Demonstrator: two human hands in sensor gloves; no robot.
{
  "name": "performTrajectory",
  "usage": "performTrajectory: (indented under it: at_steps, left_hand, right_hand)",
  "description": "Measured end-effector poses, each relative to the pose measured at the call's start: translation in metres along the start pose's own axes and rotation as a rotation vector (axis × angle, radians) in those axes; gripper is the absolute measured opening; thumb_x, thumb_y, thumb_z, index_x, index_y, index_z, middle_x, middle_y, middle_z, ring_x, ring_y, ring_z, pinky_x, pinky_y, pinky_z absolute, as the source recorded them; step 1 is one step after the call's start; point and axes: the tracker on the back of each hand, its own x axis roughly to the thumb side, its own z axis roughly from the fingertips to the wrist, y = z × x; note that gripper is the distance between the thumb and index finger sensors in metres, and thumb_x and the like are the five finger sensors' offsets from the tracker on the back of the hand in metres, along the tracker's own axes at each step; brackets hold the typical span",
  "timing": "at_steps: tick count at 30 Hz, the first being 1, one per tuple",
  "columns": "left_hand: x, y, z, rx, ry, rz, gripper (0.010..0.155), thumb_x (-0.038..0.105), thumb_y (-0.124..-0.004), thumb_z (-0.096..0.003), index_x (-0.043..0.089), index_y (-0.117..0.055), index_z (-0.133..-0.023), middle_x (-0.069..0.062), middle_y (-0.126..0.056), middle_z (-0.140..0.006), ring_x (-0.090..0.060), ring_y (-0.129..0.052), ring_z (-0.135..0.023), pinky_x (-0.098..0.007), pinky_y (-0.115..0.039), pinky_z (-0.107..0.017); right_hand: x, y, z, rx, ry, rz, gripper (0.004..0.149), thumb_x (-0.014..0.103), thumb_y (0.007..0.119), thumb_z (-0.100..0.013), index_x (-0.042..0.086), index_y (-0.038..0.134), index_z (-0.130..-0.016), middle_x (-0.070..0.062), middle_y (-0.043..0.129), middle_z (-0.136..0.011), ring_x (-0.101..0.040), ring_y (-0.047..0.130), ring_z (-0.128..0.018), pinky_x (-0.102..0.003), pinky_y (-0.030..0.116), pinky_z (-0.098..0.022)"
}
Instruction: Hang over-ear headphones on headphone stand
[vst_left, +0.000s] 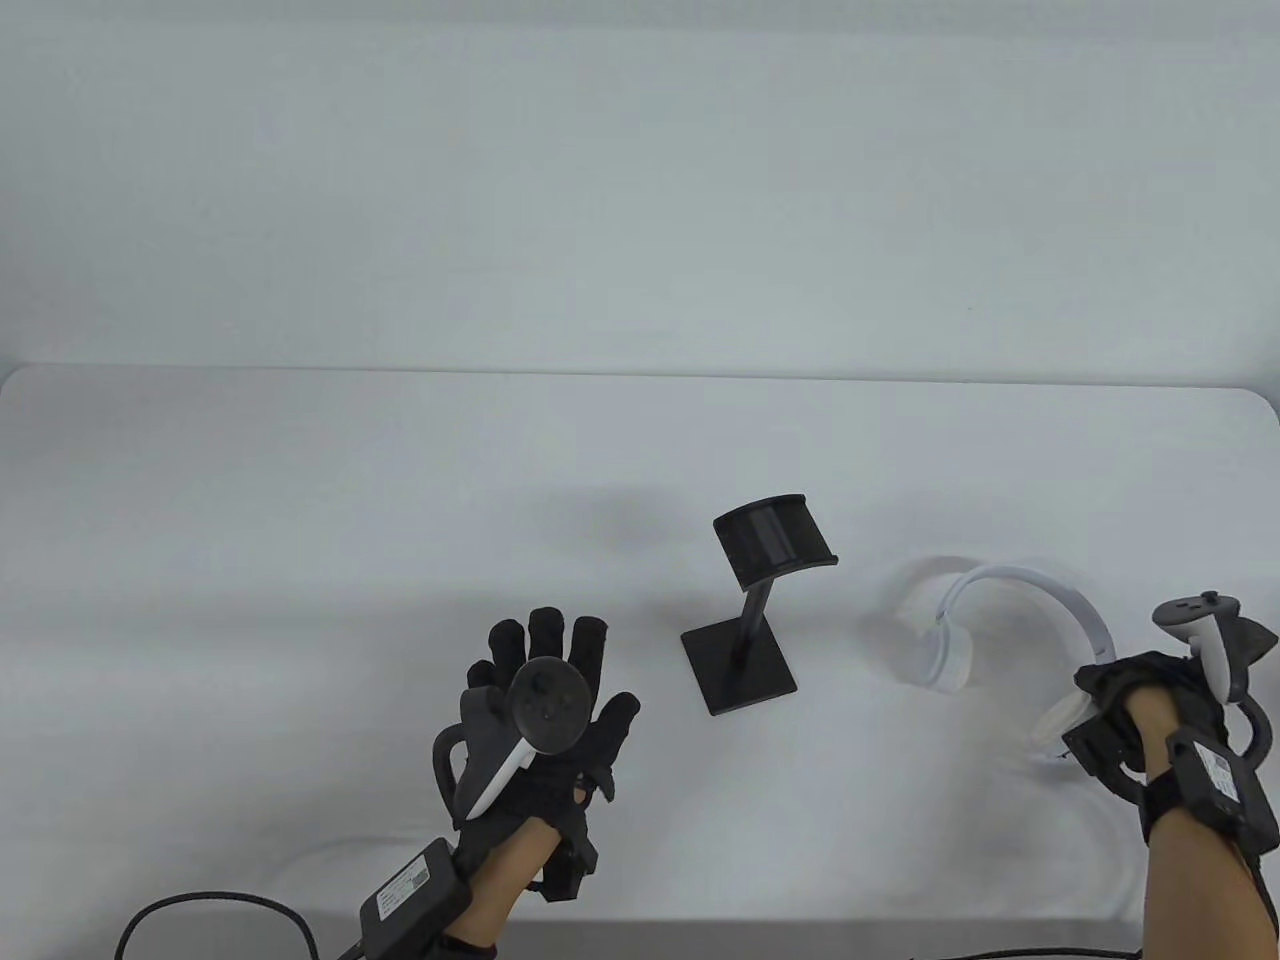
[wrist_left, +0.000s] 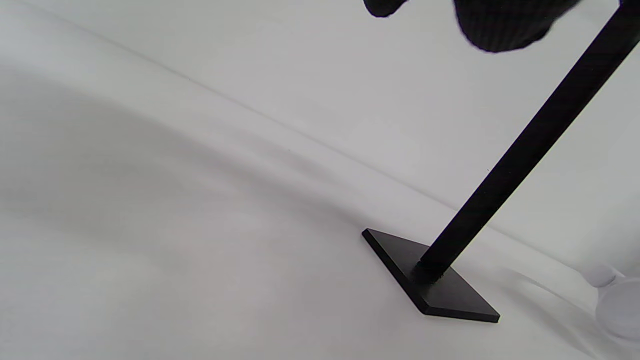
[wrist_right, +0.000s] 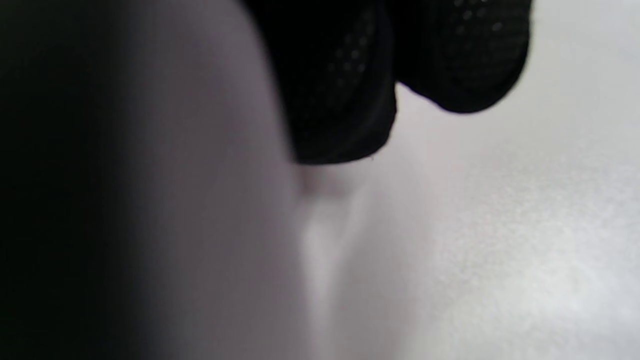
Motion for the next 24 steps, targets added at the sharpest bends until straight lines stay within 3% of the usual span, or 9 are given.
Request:
performTrajectory:
  at_steps: [6,13,24]
  left_hand:
    - [0.001,0.000,0.000,0.002,-0.009,0.003,0.076,0.066,-0.060,-0.0435,0.046,-0.028,-0.110,0.004,-0.016,-0.118,-0.034,-0.005,-0.107,-0.060,-0.015,-0.072]
    - [0.001,-0.002,0.001,0.004,-0.016,0.008,0.076,0.066,-0.060,-0.0434,0.046,-0.029,-0.110,0.004,-0.016,-0.118,-0.034,-0.005,-0.107,-0.060,-0.015,-0.072]
    - [0.001,-0.002,0.001,0.000,-0.019,0.009,0.076,0.066,-0.060,-0.0434,0.046,-0.028,-0.110,0.004,-0.016,-0.118,-0.034,-0.005,-0.107,-0.060,-0.016,-0.072]
  right_hand:
    - [-0.008,-0.014,0.032,-0.049,-0.157,-0.148,0.046,0.053,0.078,-0.035,0.024,0.086,-0.070,0.000,0.097,-0.052,-0.012,0.099,-0.029,-0.036,0.085,-0.029]
    - [-0.001,-0.026,0.087,-0.110,-0.400,-0.298,0.046,0.054,0.078,-0.035,0.025,0.085,-0.070,0.001,0.097,-0.052,-0.011,0.099,-0.029,-0.036,0.085,-0.028]
    - [0.026,-0.005,0.175,-0.160,-0.765,-0.345,0.046,0.056,0.077,-0.035,0.027,0.084,-0.071,0.003,0.096,-0.053,-0.010,0.100,-0.030,-0.034,0.085,-0.028]
